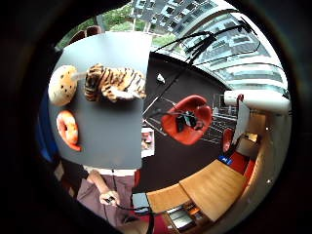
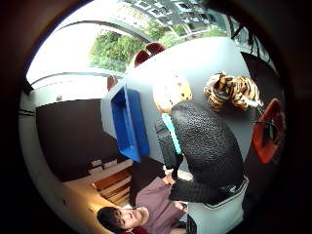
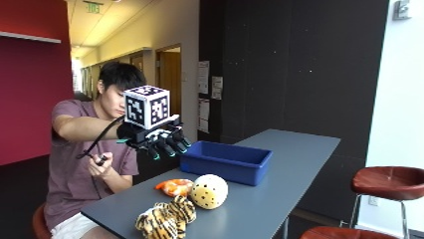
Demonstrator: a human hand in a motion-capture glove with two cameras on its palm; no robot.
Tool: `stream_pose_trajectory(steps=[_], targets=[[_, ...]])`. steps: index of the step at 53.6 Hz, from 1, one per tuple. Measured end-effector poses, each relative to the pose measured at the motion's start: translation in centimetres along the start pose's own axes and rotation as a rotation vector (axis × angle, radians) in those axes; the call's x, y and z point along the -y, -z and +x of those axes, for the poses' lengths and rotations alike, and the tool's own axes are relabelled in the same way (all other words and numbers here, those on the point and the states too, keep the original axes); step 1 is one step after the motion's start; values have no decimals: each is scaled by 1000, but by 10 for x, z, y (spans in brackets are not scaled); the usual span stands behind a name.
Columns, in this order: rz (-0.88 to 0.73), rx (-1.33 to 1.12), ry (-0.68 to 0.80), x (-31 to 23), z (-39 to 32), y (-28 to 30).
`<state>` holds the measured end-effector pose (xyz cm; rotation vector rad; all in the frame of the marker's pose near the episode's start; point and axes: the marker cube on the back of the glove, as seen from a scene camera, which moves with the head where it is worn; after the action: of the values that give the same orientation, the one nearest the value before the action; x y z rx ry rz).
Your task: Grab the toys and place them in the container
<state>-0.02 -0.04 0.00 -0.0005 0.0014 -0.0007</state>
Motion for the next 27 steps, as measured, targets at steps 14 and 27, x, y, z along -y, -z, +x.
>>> stream_pose_trajectory(steps=[14,27], targets=[[-37,-69,39,10,-1,9],[-105,-177,14,34,16,7]])
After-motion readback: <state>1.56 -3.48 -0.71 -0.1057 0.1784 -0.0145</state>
